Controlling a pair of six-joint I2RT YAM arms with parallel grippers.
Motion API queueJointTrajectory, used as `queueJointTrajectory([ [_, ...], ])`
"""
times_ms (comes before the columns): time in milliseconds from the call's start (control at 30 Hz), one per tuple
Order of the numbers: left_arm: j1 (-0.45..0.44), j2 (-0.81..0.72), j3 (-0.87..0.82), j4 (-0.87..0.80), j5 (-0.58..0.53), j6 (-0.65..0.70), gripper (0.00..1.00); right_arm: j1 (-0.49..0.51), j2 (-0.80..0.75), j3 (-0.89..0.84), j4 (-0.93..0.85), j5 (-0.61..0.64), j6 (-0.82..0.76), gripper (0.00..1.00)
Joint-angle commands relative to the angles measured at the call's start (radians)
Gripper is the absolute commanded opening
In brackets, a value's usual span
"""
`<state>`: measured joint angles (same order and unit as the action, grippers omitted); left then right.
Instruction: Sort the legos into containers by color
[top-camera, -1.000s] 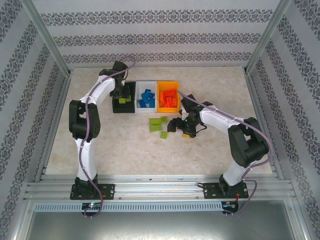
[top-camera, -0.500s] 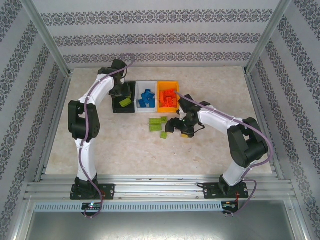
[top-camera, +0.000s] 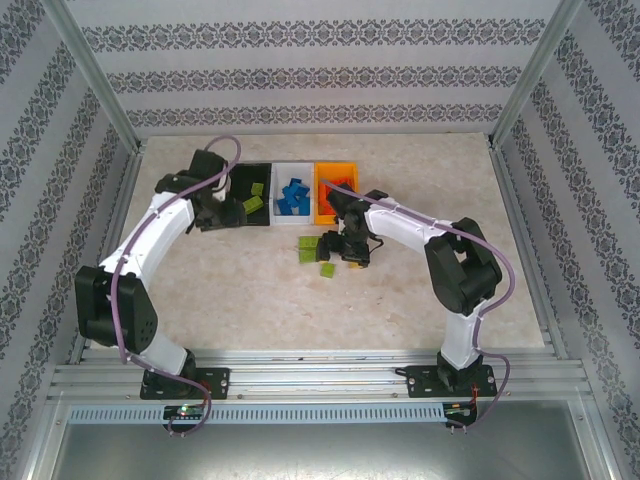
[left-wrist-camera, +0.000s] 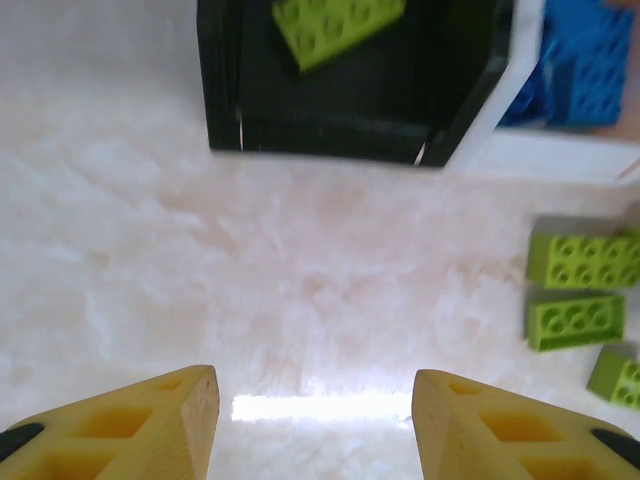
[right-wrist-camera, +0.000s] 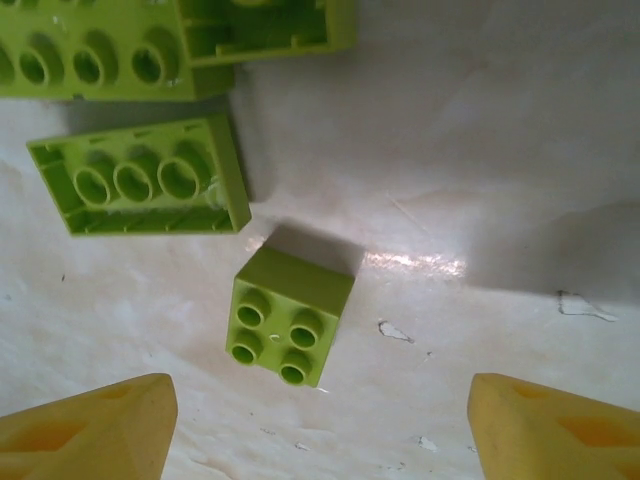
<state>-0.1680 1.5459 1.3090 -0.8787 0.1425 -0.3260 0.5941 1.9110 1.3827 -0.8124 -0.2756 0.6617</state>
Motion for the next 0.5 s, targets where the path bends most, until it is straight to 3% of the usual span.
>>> queueJointTrajectory([
  [0, 0.011, -0.037, -0.099, 0.05, 0.052, -0.028, 0.54, 0.043, 0.039, 0.066, -0.104, 0.072, 0.072, 0.75],
  [333, 0.033, -0.058, -0.152, 0.091, 0.099, 0.05, 0.54, 0.117, 0.119, 0.153, -0.169, 0.159, 0.206, 0.64],
  [467, 0.037, -0.058, -0.19, 0.156, 0.21, -0.008, 0.54, 0.134, 0.138, 0.157, -0.176, 0.198, 0.248, 0.56],
])
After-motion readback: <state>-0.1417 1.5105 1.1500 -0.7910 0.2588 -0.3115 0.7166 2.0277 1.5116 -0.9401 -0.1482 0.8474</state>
